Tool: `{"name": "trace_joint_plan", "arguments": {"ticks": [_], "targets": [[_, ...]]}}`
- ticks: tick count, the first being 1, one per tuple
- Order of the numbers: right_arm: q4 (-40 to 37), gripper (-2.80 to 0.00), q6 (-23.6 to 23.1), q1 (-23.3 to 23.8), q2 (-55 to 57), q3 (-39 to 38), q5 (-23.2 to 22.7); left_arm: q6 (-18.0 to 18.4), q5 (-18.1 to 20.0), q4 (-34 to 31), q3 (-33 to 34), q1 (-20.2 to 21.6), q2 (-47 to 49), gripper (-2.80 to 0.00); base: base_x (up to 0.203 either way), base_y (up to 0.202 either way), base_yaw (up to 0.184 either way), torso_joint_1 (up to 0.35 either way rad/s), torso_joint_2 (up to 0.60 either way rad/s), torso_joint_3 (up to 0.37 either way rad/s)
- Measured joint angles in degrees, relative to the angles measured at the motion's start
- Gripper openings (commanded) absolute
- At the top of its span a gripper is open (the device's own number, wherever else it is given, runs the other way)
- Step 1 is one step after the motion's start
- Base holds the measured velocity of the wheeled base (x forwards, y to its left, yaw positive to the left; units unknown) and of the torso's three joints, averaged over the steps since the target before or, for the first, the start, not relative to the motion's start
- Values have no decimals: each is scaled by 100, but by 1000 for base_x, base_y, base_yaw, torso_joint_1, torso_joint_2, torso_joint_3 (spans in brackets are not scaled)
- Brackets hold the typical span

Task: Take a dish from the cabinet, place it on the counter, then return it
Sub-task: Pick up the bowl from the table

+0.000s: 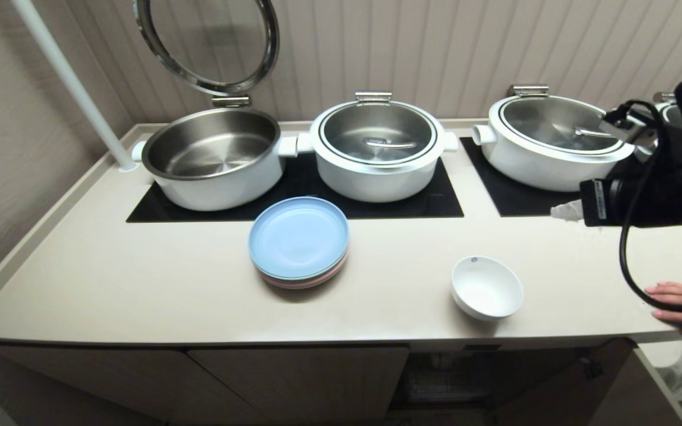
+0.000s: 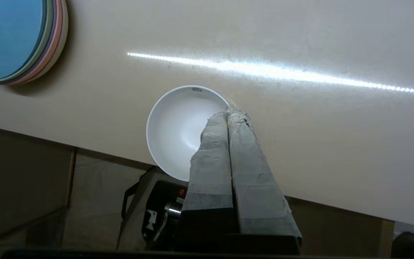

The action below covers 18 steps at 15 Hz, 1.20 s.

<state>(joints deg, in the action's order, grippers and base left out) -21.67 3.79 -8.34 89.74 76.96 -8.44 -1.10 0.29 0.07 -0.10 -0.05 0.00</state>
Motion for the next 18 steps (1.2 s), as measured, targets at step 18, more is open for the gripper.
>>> {"name": "trace_joint_plan", "arguments": {"ticks": [18], "targets": [[-2865,-280,-513,-4,2255,2067,243,0,-3,0,0,0,0,-280,0,0,0,0,0,0]]}}
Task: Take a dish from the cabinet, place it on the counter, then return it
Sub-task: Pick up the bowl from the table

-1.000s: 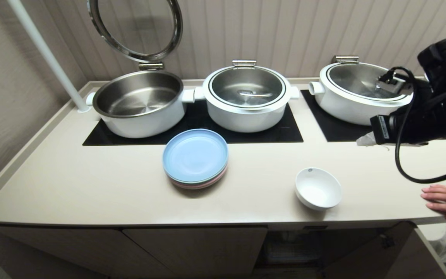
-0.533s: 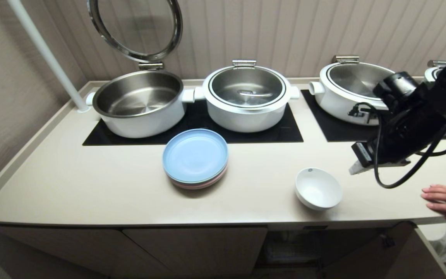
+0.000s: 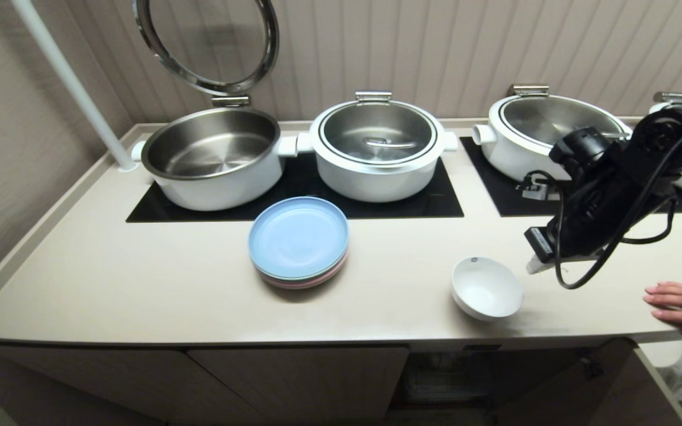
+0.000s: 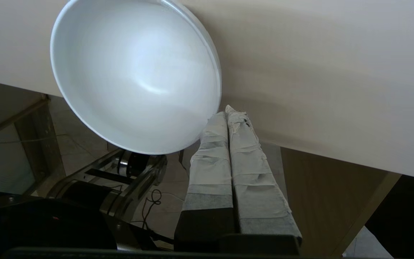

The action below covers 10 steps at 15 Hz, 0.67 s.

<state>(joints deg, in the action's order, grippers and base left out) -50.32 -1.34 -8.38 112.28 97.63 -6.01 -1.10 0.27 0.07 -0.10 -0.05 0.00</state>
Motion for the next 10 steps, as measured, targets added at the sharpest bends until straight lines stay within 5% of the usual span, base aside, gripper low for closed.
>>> {"name": "trace_joint_plan", "arguments": {"ticks": [1,10], "targets": [[-20,0,-3,-2,23,37,1,-1,4,0,0,0,0,-280,0,0,0,0,0,0],[265,0,-133,-50,180,179,23,0,4,0,0,0,0,-280,0,0,0,0,0,0]]}}
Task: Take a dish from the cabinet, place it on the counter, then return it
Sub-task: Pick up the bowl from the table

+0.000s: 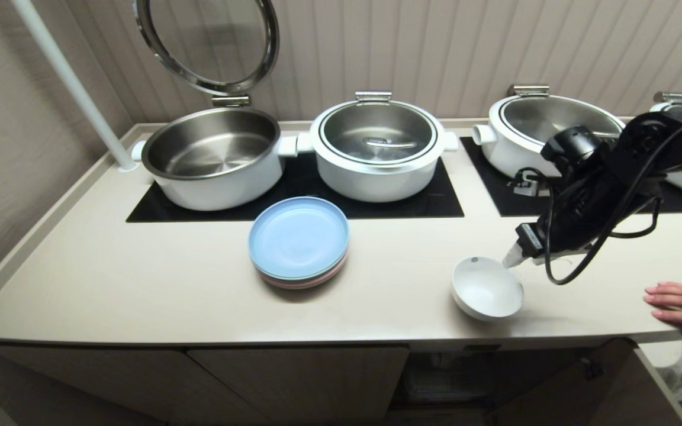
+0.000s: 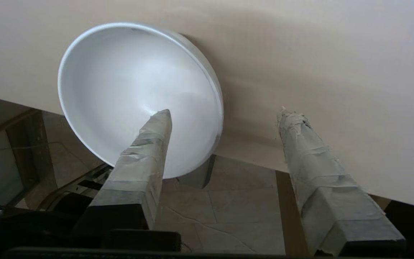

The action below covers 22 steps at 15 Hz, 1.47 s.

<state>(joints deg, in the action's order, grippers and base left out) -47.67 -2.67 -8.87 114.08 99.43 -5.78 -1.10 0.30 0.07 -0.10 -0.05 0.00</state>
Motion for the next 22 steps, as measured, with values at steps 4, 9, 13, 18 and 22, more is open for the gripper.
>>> {"name": "trace_joint_plan", "arguments": {"ticks": [4,9,13,18,22], "targets": [[76,0,-248,-38,113,7,134,-2,-1,2,0,-2,0,-280,0,0,0,0,0,0],[85,0,-283,-119,254,-11,390,0,0,1,0,-2,0,-280,0,0,0,0,0,0],[85,0,-282,-254,288,-39,399,-2,-4,0,0,-2,0,-280,0,0,0,0,0,0],[240,0,-282,-330,436,-15,396,-2,-1,0,0,0,0,-280,0,0,0,0,0,0],[257,0,-273,-341,533,-21,405,0,-4,0,0,0,0,-280,0,0,0,0,0,0]]}}
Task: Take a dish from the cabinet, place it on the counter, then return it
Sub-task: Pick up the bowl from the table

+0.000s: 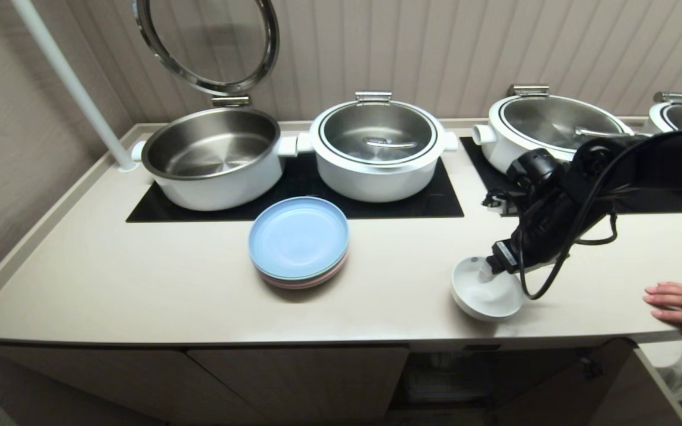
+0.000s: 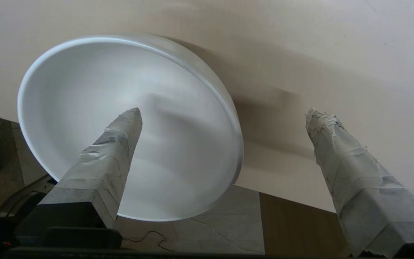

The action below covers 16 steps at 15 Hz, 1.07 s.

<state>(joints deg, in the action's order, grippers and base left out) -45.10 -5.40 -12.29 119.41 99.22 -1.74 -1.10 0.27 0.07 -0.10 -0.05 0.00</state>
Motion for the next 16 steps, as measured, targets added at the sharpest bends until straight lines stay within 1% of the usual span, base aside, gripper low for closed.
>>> {"name": "trace_joint_plan", "arguments": {"ticks": [3,8,16], "targets": [[7,0,13,9,69,-10,50,-1,4,0,0,0,0,-280,0,0,0,0,0,0],[269,0,28,9,166,-27,89,-2,3,0,0,0,0,-280,0,0,0,0,0,0],[280,0,33,9,236,-27,88,0,1,0,0,-2,0,-280,0,0,0,0,0,0]]}}
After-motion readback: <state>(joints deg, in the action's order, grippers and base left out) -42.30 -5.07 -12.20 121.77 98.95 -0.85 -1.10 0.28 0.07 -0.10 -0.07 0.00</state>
